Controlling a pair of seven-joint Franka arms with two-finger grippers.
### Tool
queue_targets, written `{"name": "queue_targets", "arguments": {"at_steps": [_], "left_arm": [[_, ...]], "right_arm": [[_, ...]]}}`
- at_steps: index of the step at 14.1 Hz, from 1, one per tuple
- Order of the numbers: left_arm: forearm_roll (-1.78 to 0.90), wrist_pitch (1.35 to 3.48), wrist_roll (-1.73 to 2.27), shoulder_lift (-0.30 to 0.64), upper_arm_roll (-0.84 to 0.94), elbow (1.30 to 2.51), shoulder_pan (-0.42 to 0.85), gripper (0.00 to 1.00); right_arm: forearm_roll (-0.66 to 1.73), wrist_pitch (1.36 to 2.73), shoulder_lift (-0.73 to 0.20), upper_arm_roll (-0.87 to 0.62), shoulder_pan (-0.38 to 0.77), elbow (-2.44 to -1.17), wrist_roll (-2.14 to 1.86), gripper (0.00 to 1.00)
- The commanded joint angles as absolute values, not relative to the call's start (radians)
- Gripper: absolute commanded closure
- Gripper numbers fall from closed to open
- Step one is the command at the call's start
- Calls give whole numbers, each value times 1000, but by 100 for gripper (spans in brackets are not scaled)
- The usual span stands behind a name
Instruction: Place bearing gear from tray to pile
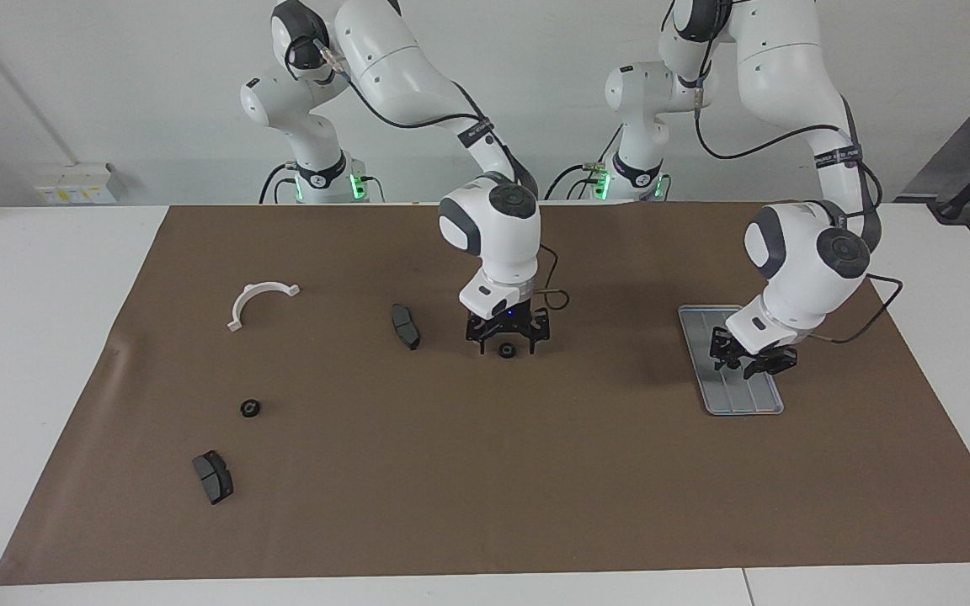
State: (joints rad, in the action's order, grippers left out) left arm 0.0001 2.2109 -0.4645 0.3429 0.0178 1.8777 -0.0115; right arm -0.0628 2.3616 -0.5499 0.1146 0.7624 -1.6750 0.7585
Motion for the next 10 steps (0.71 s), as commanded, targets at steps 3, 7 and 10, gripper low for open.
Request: {"name": "queue_targets", "arguments": {"at_steps": [3, 7, 10], "left_arm": [[21, 2247, -549, 302, 26, 1942, -40, 46], [26, 2264, -607, 299, 26, 1962, -54, 48], [28, 2310, -644, 285, 26, 2011, -69, 48]], "right_arm": [[-81, 2378, -548, 110, 778, -1715, 764, 6], [-81, 2382, -548, 110, 778, -1717, 764, 27], [-81, 2382, -548, 110, 778, -1715, 764, 39]]}}
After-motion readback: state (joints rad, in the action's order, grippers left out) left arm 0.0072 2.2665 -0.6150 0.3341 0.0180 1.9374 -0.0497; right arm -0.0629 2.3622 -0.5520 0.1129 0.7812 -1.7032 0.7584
